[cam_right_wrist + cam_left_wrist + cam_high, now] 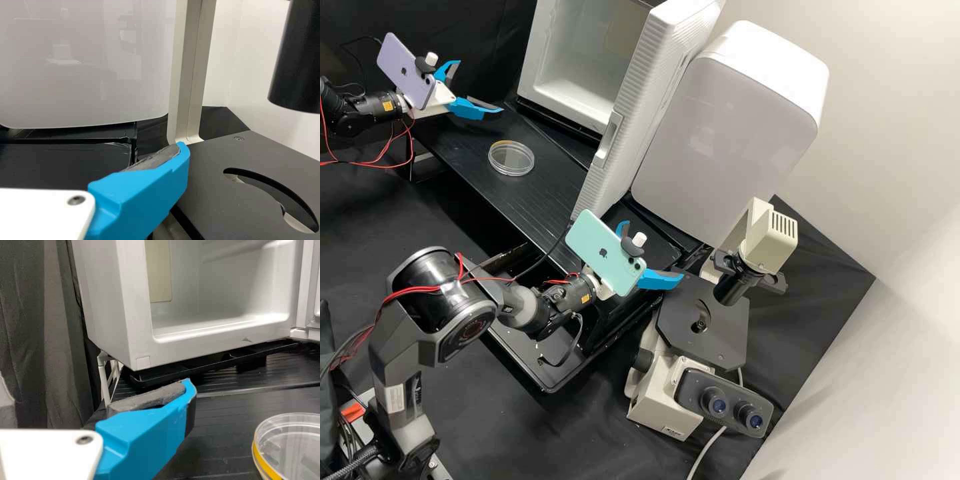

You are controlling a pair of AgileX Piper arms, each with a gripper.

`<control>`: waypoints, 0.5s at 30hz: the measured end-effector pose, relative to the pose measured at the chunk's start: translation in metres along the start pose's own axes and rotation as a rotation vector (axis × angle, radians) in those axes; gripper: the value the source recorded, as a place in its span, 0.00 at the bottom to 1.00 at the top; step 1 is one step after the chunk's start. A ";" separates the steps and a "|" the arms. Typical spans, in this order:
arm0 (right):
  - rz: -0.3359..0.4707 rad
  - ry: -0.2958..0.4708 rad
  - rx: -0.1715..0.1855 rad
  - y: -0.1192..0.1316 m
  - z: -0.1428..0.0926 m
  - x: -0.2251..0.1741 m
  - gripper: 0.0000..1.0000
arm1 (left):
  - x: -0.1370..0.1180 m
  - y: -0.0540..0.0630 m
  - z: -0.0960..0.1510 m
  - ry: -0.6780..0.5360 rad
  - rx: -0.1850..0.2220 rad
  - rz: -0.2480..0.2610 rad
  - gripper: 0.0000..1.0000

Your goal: Place the petri dish in the incubator

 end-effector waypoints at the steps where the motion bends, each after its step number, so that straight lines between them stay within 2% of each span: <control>1: 0.000 0.000 0.000 0.000 0.000 0.000 1.00 | 0.000 0.000 0.000 0.000 0.000 0.000 1.00; 12: 0.000 0.000 0.000 0.000 0.000 0.000 1.00 | 0.000 0.000 0.001 -0.006 0.001 0.002 1.00; 15: 0.000 0.000 0.000 0.000 0.000 0.000 1.00 | -0.002 0.000 0.003 -0.033 -0.020 -0.004 1.00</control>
